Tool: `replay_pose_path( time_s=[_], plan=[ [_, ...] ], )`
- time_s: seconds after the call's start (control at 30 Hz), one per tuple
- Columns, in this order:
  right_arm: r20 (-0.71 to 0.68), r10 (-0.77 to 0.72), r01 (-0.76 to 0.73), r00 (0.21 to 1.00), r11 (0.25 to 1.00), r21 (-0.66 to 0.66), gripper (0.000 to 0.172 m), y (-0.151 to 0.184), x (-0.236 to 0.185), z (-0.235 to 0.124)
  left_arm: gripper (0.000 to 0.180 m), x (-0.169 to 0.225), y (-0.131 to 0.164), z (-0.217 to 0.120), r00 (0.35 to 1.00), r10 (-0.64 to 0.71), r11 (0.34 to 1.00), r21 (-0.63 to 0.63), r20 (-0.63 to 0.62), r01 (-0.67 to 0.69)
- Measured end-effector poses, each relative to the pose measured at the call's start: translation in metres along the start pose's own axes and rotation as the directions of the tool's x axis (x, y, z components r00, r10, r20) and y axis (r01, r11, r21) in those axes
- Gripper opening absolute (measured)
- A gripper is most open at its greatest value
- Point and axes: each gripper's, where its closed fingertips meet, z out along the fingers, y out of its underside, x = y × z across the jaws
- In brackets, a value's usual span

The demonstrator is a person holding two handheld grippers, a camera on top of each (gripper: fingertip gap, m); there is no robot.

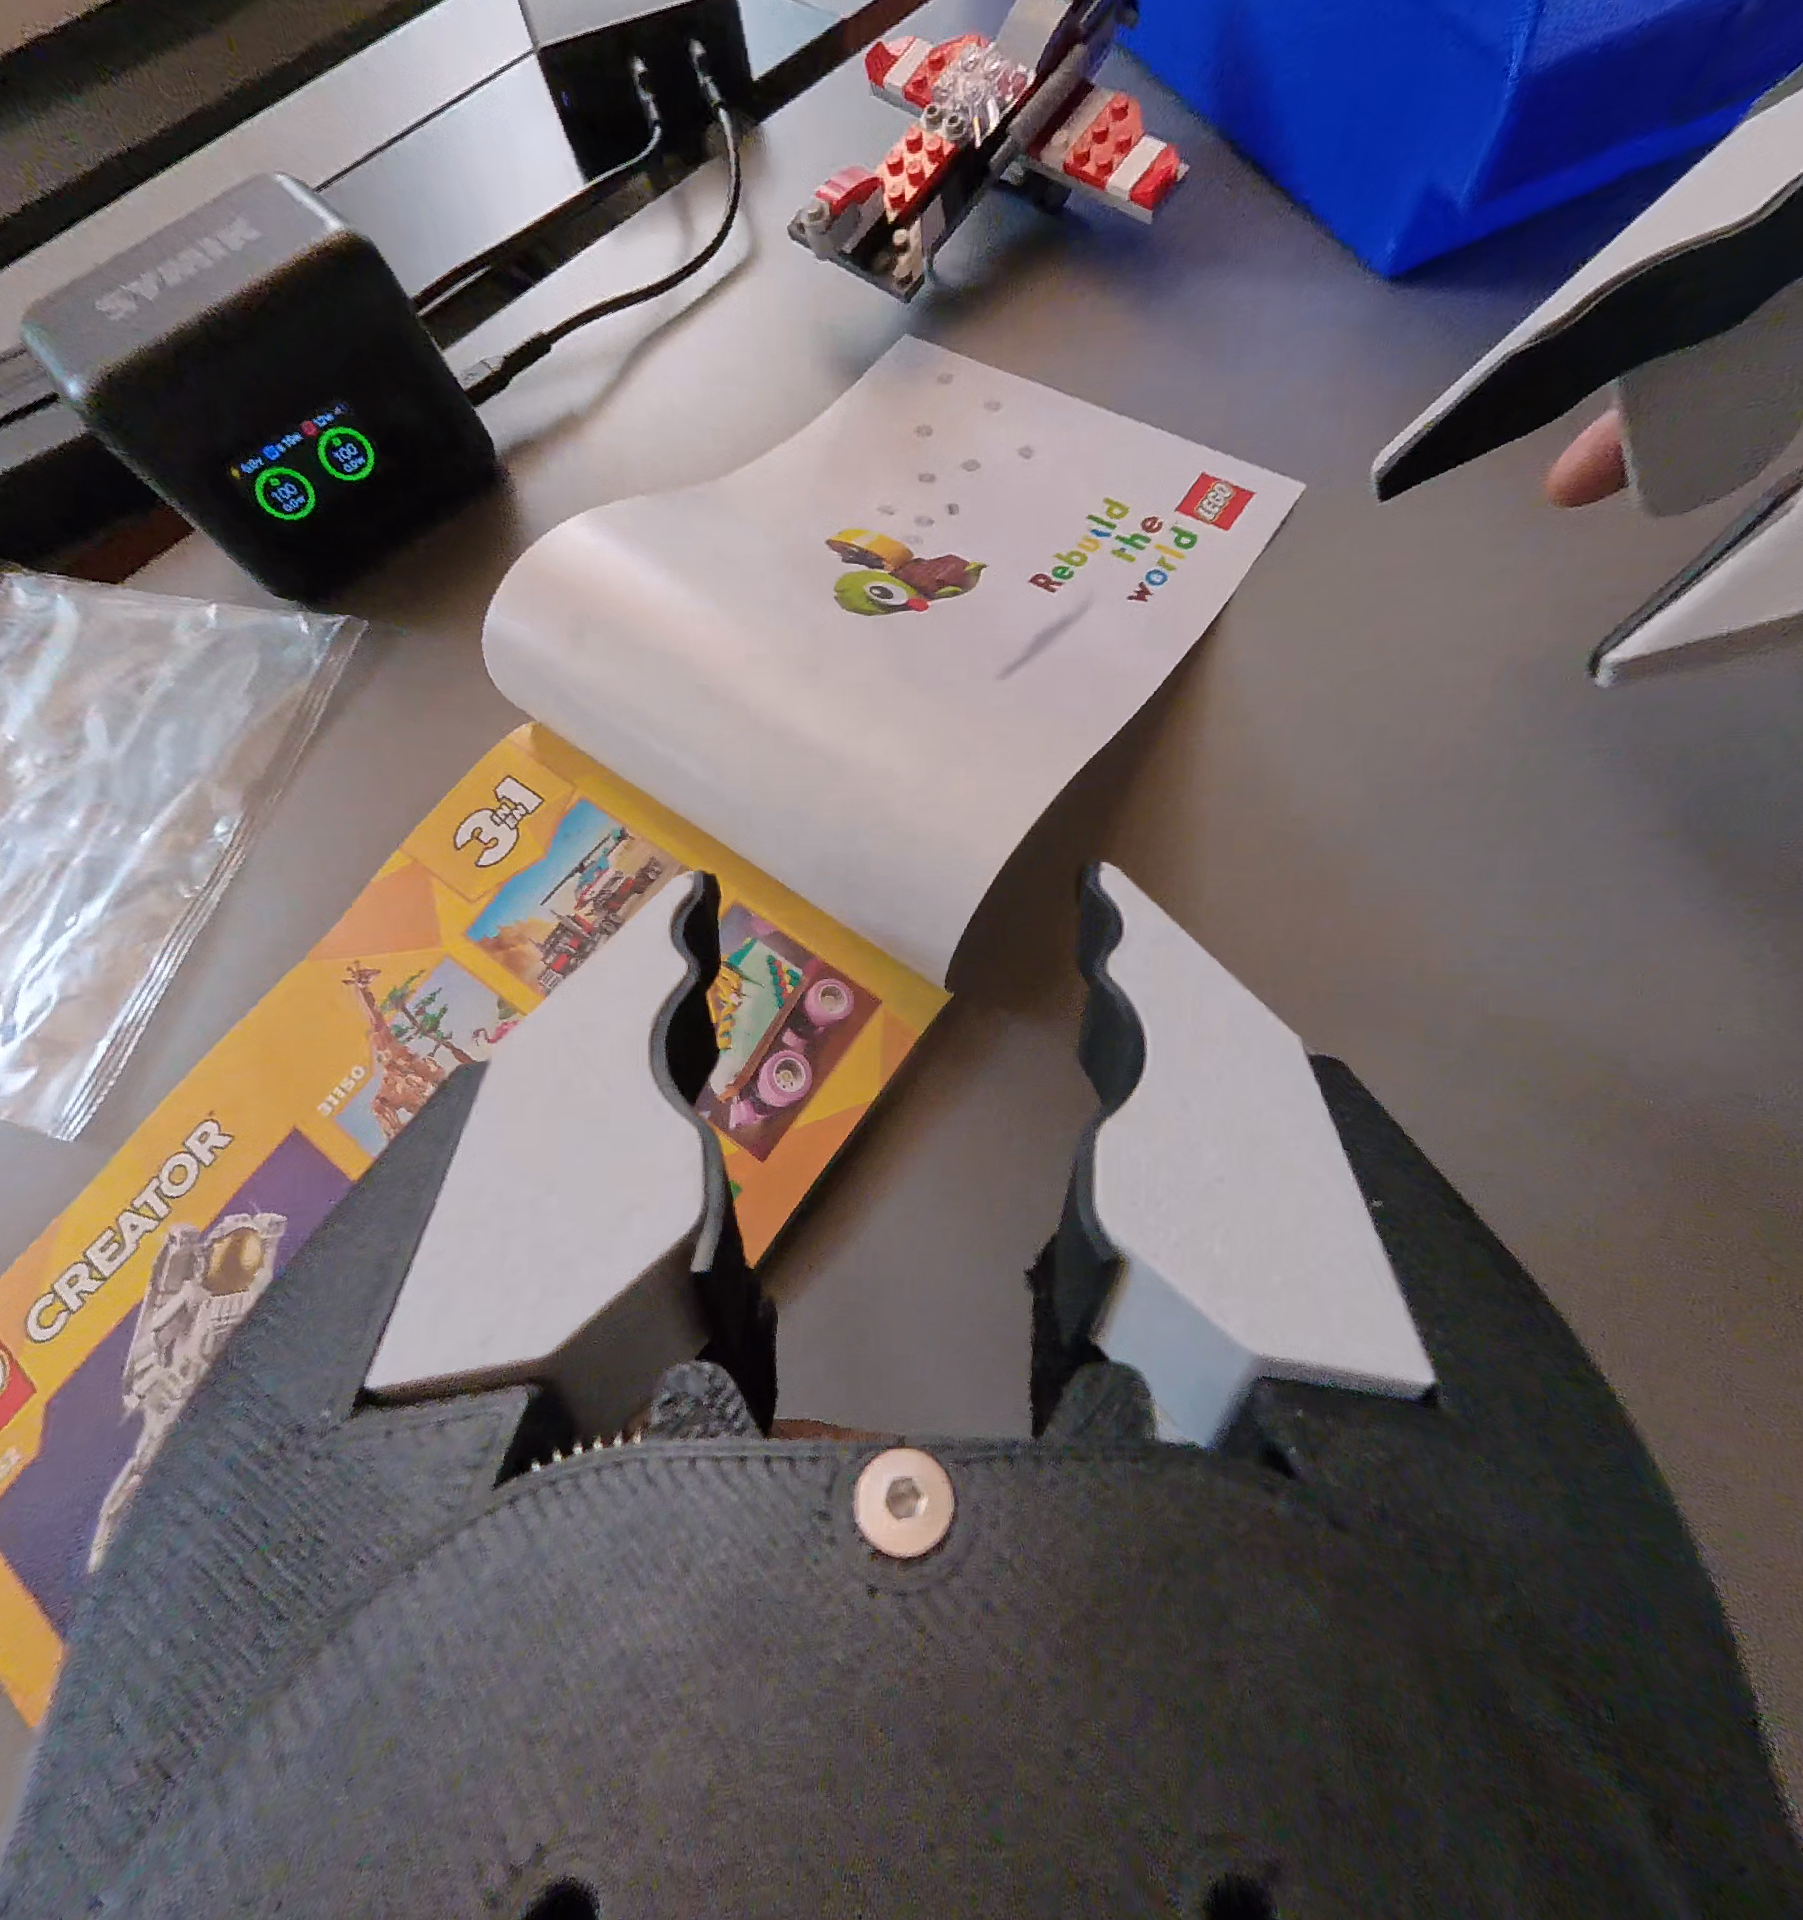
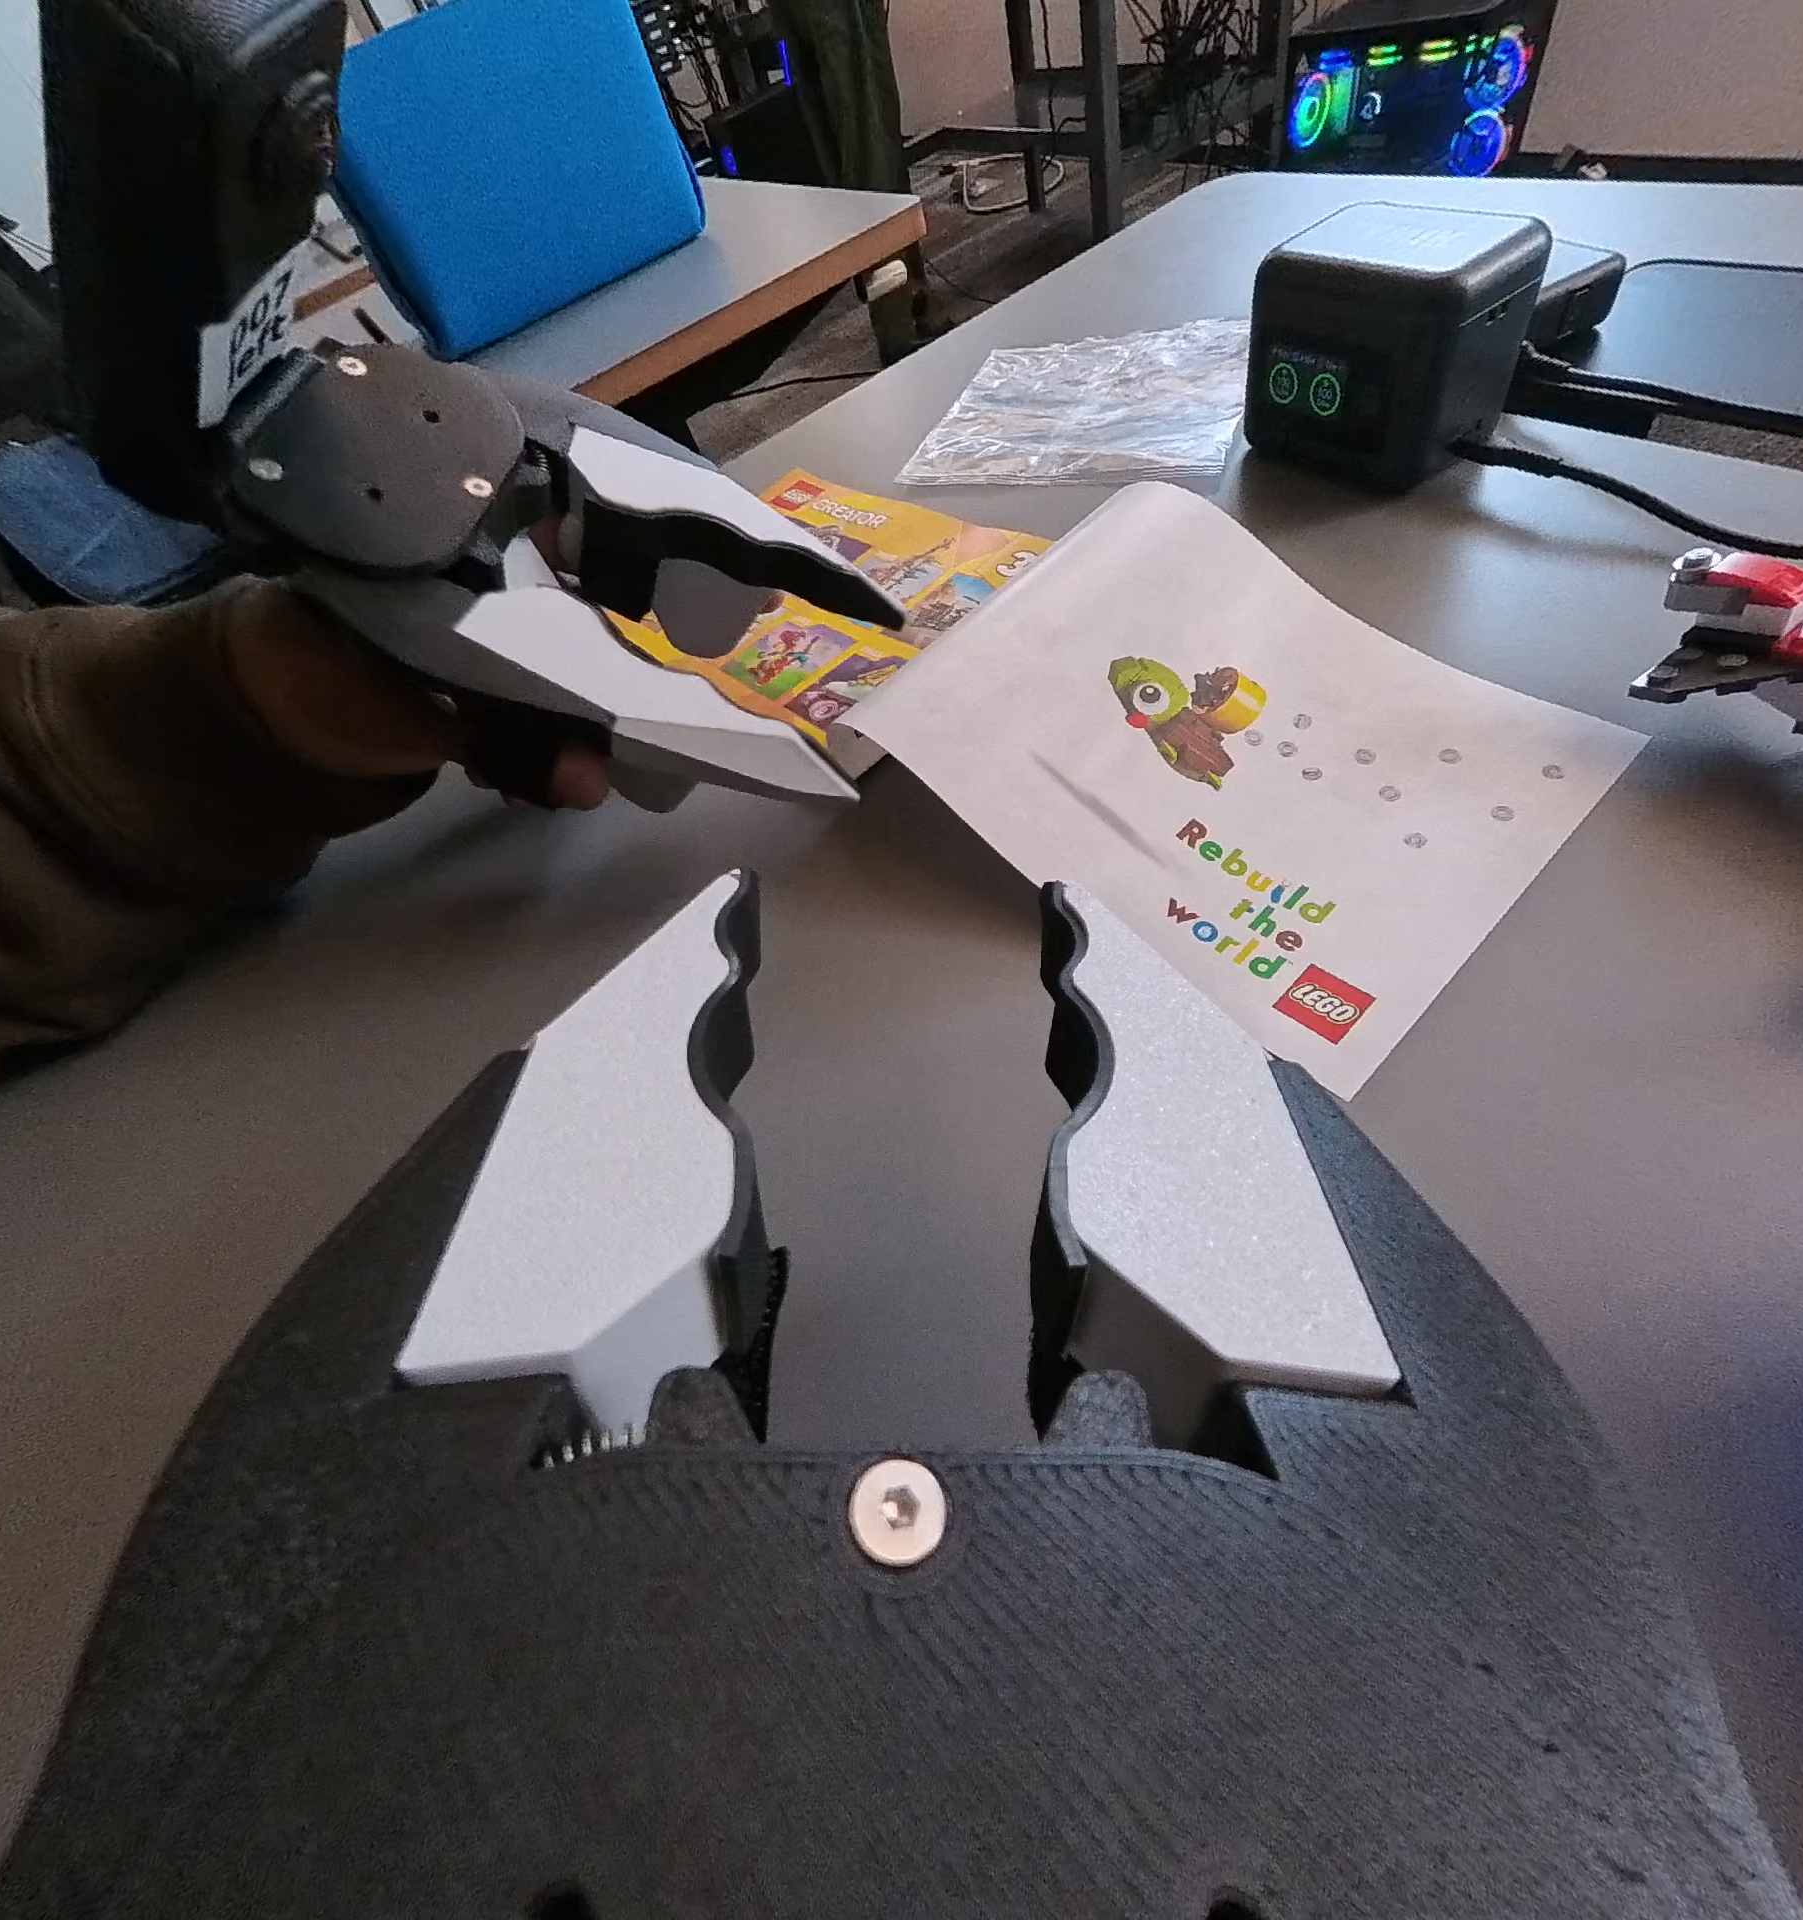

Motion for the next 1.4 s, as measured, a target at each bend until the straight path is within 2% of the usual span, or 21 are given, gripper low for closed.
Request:
replay_pose_path(
  time_s=[0.23, 0.57, 0.7, 0.83, 0.93, 1.07, 1.4],
  plan=[
    [-0.001, -0.002, 0.002, 1.000, 1.000, 0.000, 0.054, 0.000, 0.000, 0.000, 0.064, -0.006, 0.003, 0.003, 0.999, -0.012, 1.000, -0.004, 0.047, 0.012],
    [-0.002, -0.003, 0.003, 1.000, 1.000, 0.003, 0.054, 0.000, 0.000, 0.000, 0.051, -0.029, -0.014, -0.021, 0.977, -0.203, 0.972, 0.135, 0.066, 0.193],
    [-0.003, -0.003, 0.003, 1.000, 1.000, 0.004, 0.054, 0.000, 0.000, 0.000, 0.051, -0.037, -0.025, -0.037, 0.914, -0.405, 0.885, 0.243, -0.022, 0.398],
    [-0.004, -0.003, 0.003, 1.000, 1.000, 0.005, 0.055, -0.001, 0.000, 0.000, 0.050, -0.052, -0.026, -0.050, 0.769, -0.621, 0.713, 0.297, -0.154, 0.635],
    [-0.004, -0.003, 0.003, 1.000, 1.000, 0.005, 0.055, -0.001, 0.000, 0.000, 0.050, -0.067, -0.018, -0.055, 0.686, -0.703, 0.623, 0.303, -0.185, 0.721],
    [-0.004, -0.002, 0.002, 1.000, 1.000, 0.006, 0.055, -0.001, 0.000, 0.000, 0.048, -0.076, -0.009, -0.055, 0.655, -0.736, 0.598, 0.290, -0.173, 0.747],
    [-0.003, -0.002, 0.002, 1.000, 1.000, 0.007, 0.055, -0.001, 0.000, -0.001, 0.049, -0.084, 0.001, -0.054, 0.643, -0.757, 0.596, 0.280, -0.119, 0.753]
  ],
)
